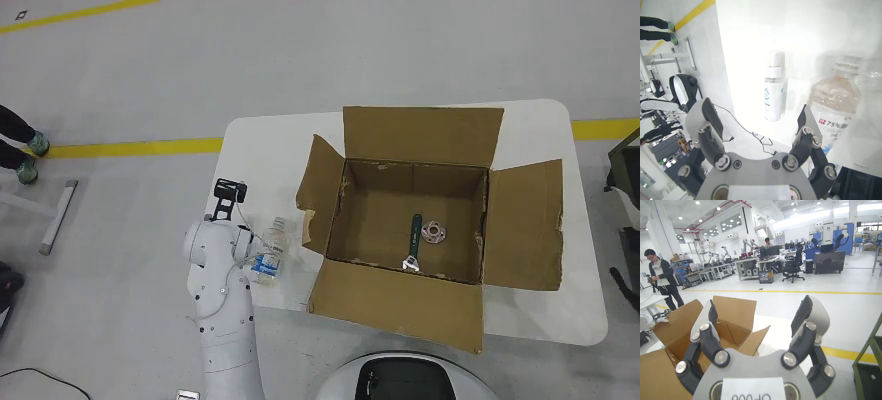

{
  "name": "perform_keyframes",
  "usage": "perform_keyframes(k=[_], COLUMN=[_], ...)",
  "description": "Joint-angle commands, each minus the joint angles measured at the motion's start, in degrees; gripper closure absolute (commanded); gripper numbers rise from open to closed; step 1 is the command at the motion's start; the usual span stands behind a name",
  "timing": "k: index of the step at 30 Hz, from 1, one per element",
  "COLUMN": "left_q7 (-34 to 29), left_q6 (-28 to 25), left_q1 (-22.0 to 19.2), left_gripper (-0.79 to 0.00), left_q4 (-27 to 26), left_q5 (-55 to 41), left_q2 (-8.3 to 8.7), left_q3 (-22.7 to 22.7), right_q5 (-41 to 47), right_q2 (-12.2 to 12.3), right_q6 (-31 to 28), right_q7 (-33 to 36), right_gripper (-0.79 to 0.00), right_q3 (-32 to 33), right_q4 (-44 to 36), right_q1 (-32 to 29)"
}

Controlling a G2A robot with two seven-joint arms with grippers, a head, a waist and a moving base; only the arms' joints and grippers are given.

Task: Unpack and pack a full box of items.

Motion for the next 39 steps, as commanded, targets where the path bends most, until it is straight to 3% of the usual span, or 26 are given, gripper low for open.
perform_keyframes(k=[1, 4, 9, 19, 36, 39], left_q7=[-0.99, -1.21, -1.24, -1.24, -1.24, -1.24], left_q6=[-1.07, -1.68, -1.75, -1.75, -1.75, -1.75], left_q1=[0.45, 1.12, 1.23, 1.23, 1.23, 1.23], left_gripper=[-0.785, -0.785, -0.785, -0.785, -0.785, -0.785], left_q4=[-4.13, -8.59, -8.89, -8.89, -8.89, -8.89], left_q5=[-3.06, -4.57, -4.8, -4.8, -4.8, -4.8], left_q2=[0.09, 0.33, 0.34, 0.34, 0.34, 0.34], left_q3=[-0.78, -1.18, -1.18, -1.18, -1.18, -1.18], right_q5=[-2.27, -2.1, -3.71, -16.33, -16.45, -16.97], right_q2=[0.19, 0.53, 0.93, 0.16, 0.05, -0.29], right_q6=[0.67, 0.03, 0.95, 15.28, 15.21, 21.18], right_q7=[3.87, 7.24, 14.68, 20.95, 20.56, 25.69], right_gripper=[-0.785, -0.785, -0.785, -0.785, -0.785, -0.785], right_q3=[-0.34, -3.83, -13.58, -32.05, -33.34, -35.35], right_q4=[-0.44, -0.44, -0.44, -0.44, 0.2, 2.2], right_q1=[0.99, 4.91, 11.7, 19.22, 19.72, 21.23])
